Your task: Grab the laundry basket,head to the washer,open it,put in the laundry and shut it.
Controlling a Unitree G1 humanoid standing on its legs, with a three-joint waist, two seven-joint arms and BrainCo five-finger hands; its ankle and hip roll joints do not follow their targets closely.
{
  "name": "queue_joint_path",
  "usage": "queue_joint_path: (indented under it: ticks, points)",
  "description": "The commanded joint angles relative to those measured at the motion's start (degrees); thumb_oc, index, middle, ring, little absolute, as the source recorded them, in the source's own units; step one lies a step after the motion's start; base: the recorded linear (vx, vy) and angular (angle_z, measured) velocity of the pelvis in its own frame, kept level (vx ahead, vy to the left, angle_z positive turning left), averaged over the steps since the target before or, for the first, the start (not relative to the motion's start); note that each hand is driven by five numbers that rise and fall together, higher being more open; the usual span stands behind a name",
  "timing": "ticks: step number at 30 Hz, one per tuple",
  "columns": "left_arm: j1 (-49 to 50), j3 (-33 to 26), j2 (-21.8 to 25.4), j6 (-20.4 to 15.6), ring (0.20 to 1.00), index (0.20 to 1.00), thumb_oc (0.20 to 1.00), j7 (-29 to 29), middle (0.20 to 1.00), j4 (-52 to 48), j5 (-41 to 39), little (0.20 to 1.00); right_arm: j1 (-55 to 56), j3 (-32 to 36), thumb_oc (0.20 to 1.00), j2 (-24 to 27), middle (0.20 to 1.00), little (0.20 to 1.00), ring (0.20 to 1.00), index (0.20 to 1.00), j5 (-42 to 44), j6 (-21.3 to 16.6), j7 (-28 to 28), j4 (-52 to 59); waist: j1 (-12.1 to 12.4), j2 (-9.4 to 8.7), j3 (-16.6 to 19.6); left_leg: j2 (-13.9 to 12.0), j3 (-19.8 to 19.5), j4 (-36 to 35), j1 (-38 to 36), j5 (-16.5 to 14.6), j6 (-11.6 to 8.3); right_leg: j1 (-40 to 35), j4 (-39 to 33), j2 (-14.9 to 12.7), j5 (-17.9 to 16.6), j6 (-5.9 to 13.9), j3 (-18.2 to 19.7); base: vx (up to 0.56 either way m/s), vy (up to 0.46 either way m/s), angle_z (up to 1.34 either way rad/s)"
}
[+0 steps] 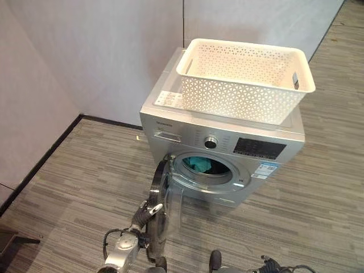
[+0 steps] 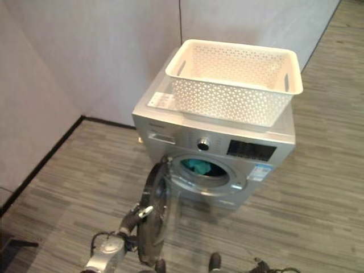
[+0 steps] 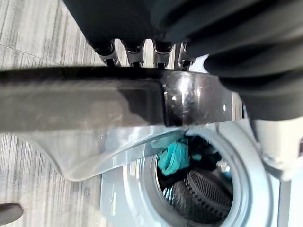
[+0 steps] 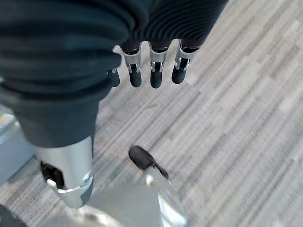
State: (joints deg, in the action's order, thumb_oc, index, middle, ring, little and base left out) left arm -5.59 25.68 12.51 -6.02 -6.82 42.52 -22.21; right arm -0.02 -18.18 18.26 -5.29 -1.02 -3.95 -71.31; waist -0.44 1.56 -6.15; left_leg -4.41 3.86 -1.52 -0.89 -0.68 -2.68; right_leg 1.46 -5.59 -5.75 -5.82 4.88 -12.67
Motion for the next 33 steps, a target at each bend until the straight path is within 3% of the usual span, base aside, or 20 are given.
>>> queue_joint_path:
  ticks: [1,5,7,9,13,17,19,23,24,27,28,31,33]
  points:
    - [-15.74,6.86,-10.47,-3.88,1.000,1.000,1.000,3.79,1.000,2.27,-1.00,1.000,-2.47,-2.74,1.000,0.76,1.000,1.000,1.000,1.000,1.19,0.26,-1.75,-1.63,-4.73,-3.28,0.21,0.31,-0.45,-2.35,0.97,2.06,-0.81,0.04,0.59,3.21,5.40,0.49,1.40,-0.02,-0.025,-0.39]
    - [-22.91,12.48,-16.21,-4.11,1.000,1.000,1.000,3.64,1.000,5.75,-3.51,1.000,-3.28,-2.76,1.000,1.69,1.000,1.000,1.000,1.000,3.41,0.21,-2.67,-0.73,-8.38,-2.56,-0.32,0.32,1.91,-3.48,1.57,2.44,-0.97,2.61,0.59,3.18,3.93,0.94,3.98,-0.05,-0.017,-0.20]
    - [-24.16,13.07,-17.16,-4.34,1.000,1.000,1.000,3.41,1.000,6.55,-4.14,1.000,-3.48,-2.83,1.000,2.09,1.000,1.000,1.000,1.000,3.84,0.20,-2.82,-0.40,-8.94,-2.39,-0.39,0.29,2.77,-3.48,1.78,2.25,-1.00,3.37,0.59,3.29,3.61,1.09,4.72,-0.05,-0.022,-0.62]
    - [-26.92,16.43,-20.58,-5.01,1.000,1.000,1.000,3.35,1.000,8.39,-3.21,1.000,-4.88,-4.05,1.000,3.47,1.000,1.000,1.000,1.000,3.87,0.12,-3.13,-0.80,-10.64,-2.49,-0.94,-0.06,6.42,-3.48,2.15,1.77,-1.09,5.99,0.59,3.67,2.69,2.32,7.17,-0.07,-0.035,-0.74]
    - [-26.84,17.94,-20.98,-5.68,1.000,1.000,1.000,3.26,1.000,9.22,-2.39,1.000,-5.49,-5.42,1.000,3.66,1.000,1.000,1.000,1.000,3.04,0.41,-2.89,-2.85,-10.49,-2.90,-0.96,-0.48,9.30,-3.19,2.63,1.68,-1.01,7.82,0.59,3.92,2.42,3.21,8.98,-0.01,-0.039,-1.07]
    - [-29.30,17.80,-20.65,-6.12,1.000,1.000,1.000,2.23,1.000,13.40,2.13,1.000,-5.14,-5.77,1.000,3.74,1.000,1.000,1.000,1.000,2.62,0.30,-2.80,-4.42,-10.62,-3.19,-1.06,-0.63,9.43,-3.48,2.92,2.14,-1.04,8.17,0.59,3.69,2.24,3.36,8.47,0.03,-0.028,-0.27]
    - [-30.82,15.81,-18.49,-6.84,1.000,1.000,1.000,0.47,1.000,14.15,4.59,1.000,-5.02,-5.57,1.000,3.83,1.000,1.000,1.000,1.000,2.83,-0.05,-3.14,-4.31,-11.05,-2.96,-0.78,-0.60,8.85,-3.48,3.74,2.28,-1.11,8.54,0.59,3.50,2.19,3.43,7.71,0.00,-0.003,0.17]
    - [-27.70,14.03,-12.90,-7.97,1.000,1.000,1.000,0.54,1.000,9.73,5.74,1.000,-3.85,-5.17,1.000,3.52,1.000,1.000,1.000,1.000,2.20,-0.74,-3.06,-4.17,-9.57,-1.97,-0.73,-0.37,7.16,-3.48,4.50,2.48,-1.27,8.28,0.59,2.84,2.18,3.25,5.88,0.01,0.016,0.40]
    - [-23.10,11.59,-8.94,-8.60,1.000,1.000,1.000,1.68,1.000,4.51,4.40,1.000,-3.35,-4.16,1.000,3.22,1.000,1.000,1.000,1.000,2.08,-1.09,-2.95,-4.44,-8.12,-1.43,-1.20,-0.19,6.09,-3.48,4.06,2.59,-1.28,7.13,0.59,2.68,2.46,3.02,4.94,0.03,0.025,0.30]
    - [-17.77,9.84,-5.36,-9.10,1.000,1.000,1.000,3.74,1.000,0.45,4.11,1.000,-3.43,-2.80,1.000,3.06,1.000,1.000,1.000,1.000,2.02,-1.26,-2.94,-5.00,-6.73,-0.98,-1.57,-0.03,5.21,-3.48,3.66,2.65,-1.28,6.04,0.59,2.64,2.79,2.73,4.38,0.02,0.032,0.35]
    - [-8.88,6.53,-0.53,-9.63,1.000,1.000,1.000,7.01,1.000,-2.61,2.95,1.000,-3.59,-1.45,1.000,2.75,1.000,1.000,1.000,1.000,1.51,-1.57,-2.65,-5.91,-4.43,-0.48,-1.80,0.11,4.26,-3.48,3.02,2.69,-1.30,4.66,0.59,2.60,3.24,2.38,3.52,0.00,0.021,0.28]
    - [-5.71,5.38,1.01,-9.43,1.000,1.000,1.000,8.63,1.000,-2.42,2.53,1.000,-3.84,-1.28,1.000,2.64,1.000,1.000,1.000,1.000,1.22,-1.57,-2.57,-6.02,-3.76,-0.33,-1.69,0.20,3.93,-3.48,2.63,2.64,-1.29,4.02,0.59,2.62,3.45,2.23,3.45,0.00,0.029,0.16]
    - [1.99,0.57,2.93,-8.65,1.000,1.000,1.000,9.45,1.000,-0.22,2.51,1.000,-3.58,0.35,1.000,2.35,1.000,1.000,1.000,1.000,1.81,-1.70,-2.24,-6.69,-1.72,0.15,-1.32,0.42,2.76,-3.48,1.81,2.68,-1.17,2.80,0.59,2.39,3.86,1.74,2.52,-0.01,0.033,0.21]
